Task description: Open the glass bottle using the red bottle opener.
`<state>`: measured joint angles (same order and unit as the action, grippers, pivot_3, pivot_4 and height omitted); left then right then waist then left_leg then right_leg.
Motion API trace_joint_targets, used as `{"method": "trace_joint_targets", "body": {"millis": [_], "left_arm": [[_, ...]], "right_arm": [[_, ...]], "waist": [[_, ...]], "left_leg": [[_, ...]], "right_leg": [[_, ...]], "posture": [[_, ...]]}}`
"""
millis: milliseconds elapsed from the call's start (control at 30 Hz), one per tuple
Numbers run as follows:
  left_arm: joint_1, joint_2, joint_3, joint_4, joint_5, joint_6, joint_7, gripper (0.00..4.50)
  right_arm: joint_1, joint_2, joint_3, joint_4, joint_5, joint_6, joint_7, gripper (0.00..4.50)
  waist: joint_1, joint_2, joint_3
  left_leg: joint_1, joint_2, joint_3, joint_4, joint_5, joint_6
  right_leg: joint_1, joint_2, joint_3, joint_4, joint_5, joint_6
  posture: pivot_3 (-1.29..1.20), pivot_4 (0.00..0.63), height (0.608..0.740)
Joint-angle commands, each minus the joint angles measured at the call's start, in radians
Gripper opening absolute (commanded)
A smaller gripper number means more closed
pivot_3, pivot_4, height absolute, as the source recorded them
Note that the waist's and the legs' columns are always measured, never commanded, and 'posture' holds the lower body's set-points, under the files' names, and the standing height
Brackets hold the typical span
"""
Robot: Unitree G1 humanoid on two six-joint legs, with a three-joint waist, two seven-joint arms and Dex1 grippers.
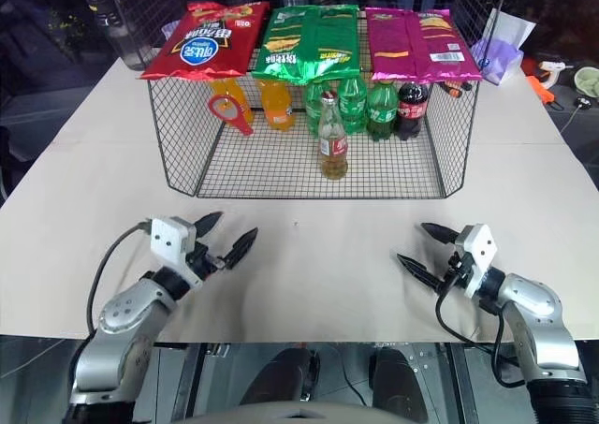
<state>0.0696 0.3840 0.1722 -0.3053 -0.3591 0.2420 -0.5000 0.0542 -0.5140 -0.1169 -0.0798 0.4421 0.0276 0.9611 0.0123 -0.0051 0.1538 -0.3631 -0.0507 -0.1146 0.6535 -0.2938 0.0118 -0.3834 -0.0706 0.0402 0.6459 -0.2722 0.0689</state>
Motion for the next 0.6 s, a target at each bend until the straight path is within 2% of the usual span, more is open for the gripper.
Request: {"method": "trace_joint_targets", "body": {"millis": [33,367,533,600], "left_arm": [[-0.122,0.016,0.052,0.027,-0.020,0.017,0.039,4.50],[-0.494,0.060,0.056,0.365,0.024,-0.045,0.027,4.50],[-0.602,0.060,0.060,0.471,0.010,-0.078,-0.004,4.50],[-0.627,0.055,0.064,0.495,0.006,-0.086,-0.005,4.50]], "right_arm": [[-0.047,0.020,0.015,-0.150,0.060,0.044,-0.031,4.45],[-0.244,0.082,0.046,-0.351,0.156,0.207,-0.182,4.45],[-0.269,0.070,0.065,-0.411,0.165,0.242,-0.196,4.45],[-0.272,0.065,0.067,-0.421,0.163,0.250,-0.195,4.45]], "waist": [[-0.001,0.000,0.000],[-0.005,-0.001,0.000],[-0.015,-0.002,-0.001],[-0.021,-0.002,-0.001]], "left_leg": [[0.000,0.000,0.000,0.000,0.000,0.000],[-0.004,-0.002,0.000,0.005,0.001,-0.001],[-0.022,-0.004,0.000,0.016,0.001,-0.001],[-0.023,-0.005,0.000,0.017,0.001,-0.001]], "right_leg": [[0.000,0.000,0.000,0.001,0.000,0.000],[-0.006,0.002,0.000,0.008,0.000,0.000],[-0.023,0.000,0.000,0.016,0.000,0.000],[-0.024,0.000,0.000,0.017,0.000,0.000]], "posture": [[0.00,0.150,0.740],[0.00,0.150,0.740],[0.00,0.150,0.740],[0.00,0.150,0.740]]}}
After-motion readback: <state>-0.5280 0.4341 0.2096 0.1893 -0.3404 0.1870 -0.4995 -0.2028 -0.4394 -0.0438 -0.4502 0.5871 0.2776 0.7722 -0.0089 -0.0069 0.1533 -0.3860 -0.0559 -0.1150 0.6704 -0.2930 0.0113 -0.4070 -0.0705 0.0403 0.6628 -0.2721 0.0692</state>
